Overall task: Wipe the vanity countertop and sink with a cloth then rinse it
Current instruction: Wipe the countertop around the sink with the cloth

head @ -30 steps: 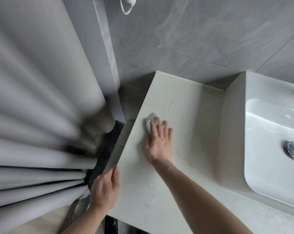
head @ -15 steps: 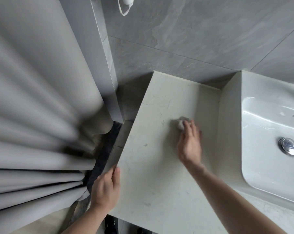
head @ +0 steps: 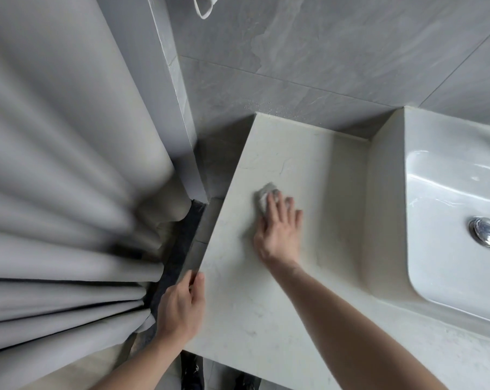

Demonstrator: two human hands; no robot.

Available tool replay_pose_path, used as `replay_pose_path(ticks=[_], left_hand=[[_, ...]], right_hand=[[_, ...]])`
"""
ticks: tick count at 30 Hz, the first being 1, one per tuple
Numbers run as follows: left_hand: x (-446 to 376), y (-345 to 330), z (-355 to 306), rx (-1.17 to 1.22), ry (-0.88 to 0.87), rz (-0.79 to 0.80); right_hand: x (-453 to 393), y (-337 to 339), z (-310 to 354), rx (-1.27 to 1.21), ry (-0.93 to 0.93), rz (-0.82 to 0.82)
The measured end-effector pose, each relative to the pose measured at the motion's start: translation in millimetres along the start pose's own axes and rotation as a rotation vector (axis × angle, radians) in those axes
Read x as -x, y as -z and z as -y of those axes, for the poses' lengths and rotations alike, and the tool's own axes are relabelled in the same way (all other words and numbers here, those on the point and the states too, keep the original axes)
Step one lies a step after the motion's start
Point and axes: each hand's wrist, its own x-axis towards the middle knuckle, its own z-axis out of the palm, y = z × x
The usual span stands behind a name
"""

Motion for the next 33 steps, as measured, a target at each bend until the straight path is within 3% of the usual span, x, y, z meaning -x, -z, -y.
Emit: replay_pose_path(ticks=[5, 14, 17, 21, 27, 30, 33], left_hand=[[-15.5, 14.6, -6.7, 0.025, 0.058, 0.072], [-85.4, 5.8, -68.6, 0.189, 0.081, -0.016], [-100.7, -5.9, -89.3, 0.145, 0.081, 0.005], [-97.3, -16.9, -101.2, -0.029, 0.011, 0.024], [-96.6, -22.5, -102.0, -0.087, 0.014, -0.047], [-96.8, -24.3, -102.0, -0.107, 0.004, -0.057], [-99.7, -26.5, -99.2, -0.134, -0.009, -0.078]], right_hand=[[42.6, -20.5, 37.0, -0.001, 0.295, 0.084], [143.9, 4.3, -32.0, 0.012, 0.707, 0.27], [151.0, 16.0, -57.3, -0.011, 0.753, 0.247], [121.1, 35.5, -77.3, -0.242, 0.425, 0.099], [14.9, 64.9, -101.6, -0.359, -0.13, -0.335], [-15.9, 60.9, -111.4, -0.256, -0.4, -0.262], [-22.2, 39.7, -93.5, -0.039, -0.418, -0.183]])
